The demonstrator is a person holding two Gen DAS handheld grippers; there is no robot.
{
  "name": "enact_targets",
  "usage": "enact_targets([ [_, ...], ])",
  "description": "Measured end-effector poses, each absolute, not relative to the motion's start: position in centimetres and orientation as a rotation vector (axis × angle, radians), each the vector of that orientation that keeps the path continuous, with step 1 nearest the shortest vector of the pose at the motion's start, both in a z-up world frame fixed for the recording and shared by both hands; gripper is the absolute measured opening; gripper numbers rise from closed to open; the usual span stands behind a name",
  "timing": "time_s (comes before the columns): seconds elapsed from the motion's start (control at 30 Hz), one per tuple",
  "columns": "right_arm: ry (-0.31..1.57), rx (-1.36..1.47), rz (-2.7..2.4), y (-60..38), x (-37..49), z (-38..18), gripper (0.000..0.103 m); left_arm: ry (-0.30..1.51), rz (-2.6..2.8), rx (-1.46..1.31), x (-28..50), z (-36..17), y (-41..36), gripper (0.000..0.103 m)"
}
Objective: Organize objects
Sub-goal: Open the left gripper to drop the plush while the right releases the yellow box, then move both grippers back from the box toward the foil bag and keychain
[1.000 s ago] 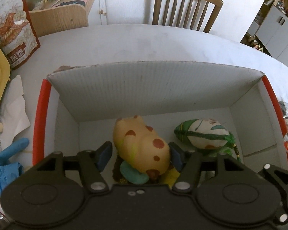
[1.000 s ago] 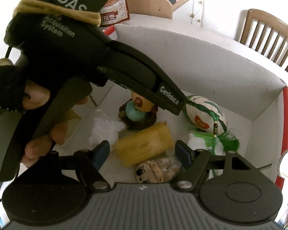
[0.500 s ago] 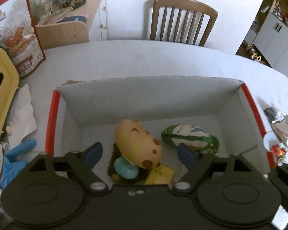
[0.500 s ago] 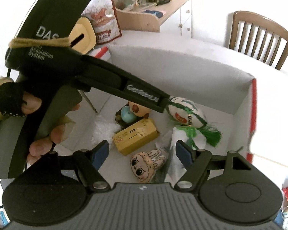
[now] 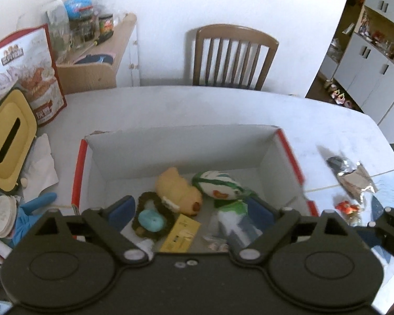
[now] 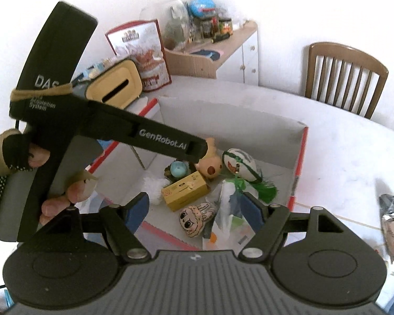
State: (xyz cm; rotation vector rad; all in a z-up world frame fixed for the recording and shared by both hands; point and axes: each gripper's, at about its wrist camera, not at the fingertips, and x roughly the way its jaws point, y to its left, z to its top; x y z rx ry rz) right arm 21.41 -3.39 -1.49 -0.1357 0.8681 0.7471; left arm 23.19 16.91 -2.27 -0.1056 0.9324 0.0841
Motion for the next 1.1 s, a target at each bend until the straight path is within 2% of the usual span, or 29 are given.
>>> enact_targets([
  [0.17,0.833,-0.094,0.756,-6.5,20.2,0.2,0.082,0.890,0.071,-0.082,21.6,-0.6,14.5,0.095],
  [0.47,0.767,-0.061,0.733,-13.1,18.4,1.7,0.083,0.827,0.048,-0.061,19.5,1.1,9.3,0.102],
  [1.1,0.756,0.018,0.566,-29.8,18.4,-0.9,0.085,0.809,-0.080,-0.037,18.3,-1.9,-2.8,0.103],
])
